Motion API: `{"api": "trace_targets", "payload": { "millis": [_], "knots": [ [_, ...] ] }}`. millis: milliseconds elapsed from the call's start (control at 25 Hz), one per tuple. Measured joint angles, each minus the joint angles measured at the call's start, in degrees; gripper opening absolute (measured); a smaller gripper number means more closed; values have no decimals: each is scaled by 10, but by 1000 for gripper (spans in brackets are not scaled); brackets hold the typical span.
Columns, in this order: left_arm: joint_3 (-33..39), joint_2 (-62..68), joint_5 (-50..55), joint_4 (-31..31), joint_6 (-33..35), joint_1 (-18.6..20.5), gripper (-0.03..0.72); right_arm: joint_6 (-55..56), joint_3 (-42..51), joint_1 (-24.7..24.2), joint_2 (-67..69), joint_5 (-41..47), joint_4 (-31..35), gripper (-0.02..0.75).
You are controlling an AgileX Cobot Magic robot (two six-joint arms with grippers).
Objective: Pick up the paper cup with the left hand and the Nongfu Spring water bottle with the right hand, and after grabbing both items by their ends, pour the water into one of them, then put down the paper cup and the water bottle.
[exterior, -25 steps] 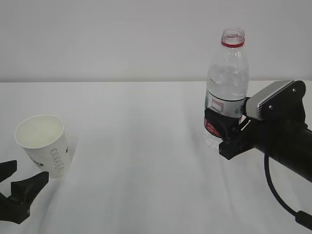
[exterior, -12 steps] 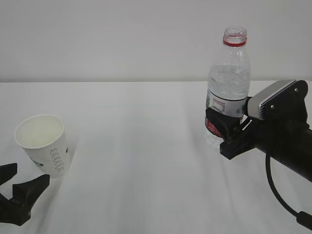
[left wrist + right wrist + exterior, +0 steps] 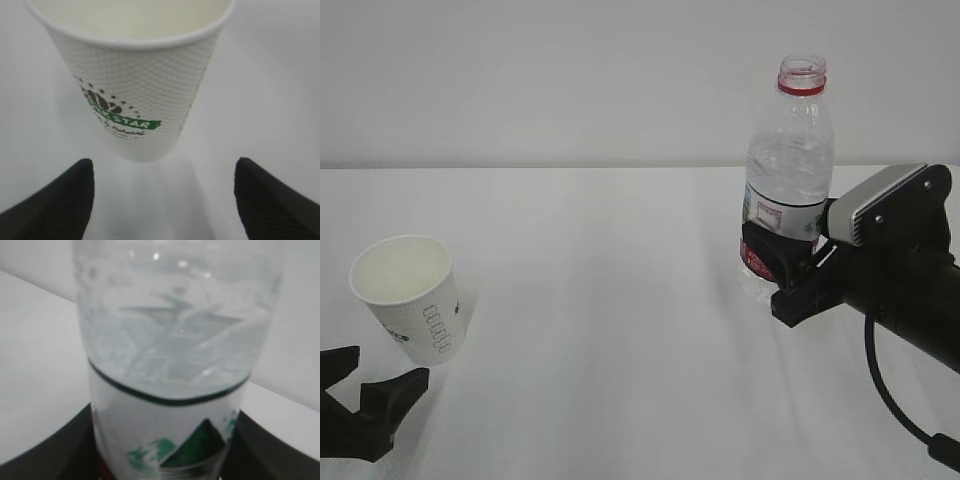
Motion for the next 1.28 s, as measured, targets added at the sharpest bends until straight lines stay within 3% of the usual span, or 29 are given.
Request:
{"api": "trace_targets", "payload": {
  "millis": [360,920,1080,1280],
  "knots": [
    [-19,43,0,-15,24,0,664,0,0,0,0,0,0,453],
    [-53,57,0,0,-17,3,665,0,0,0,0,0,0,452],
    [-53,62,0,33,-18,38,665,0,0,0,0,0,0,452],
    [-65,63,0,156,-44,137,665,0,0,0,0,0,0,452]
  ]
}}
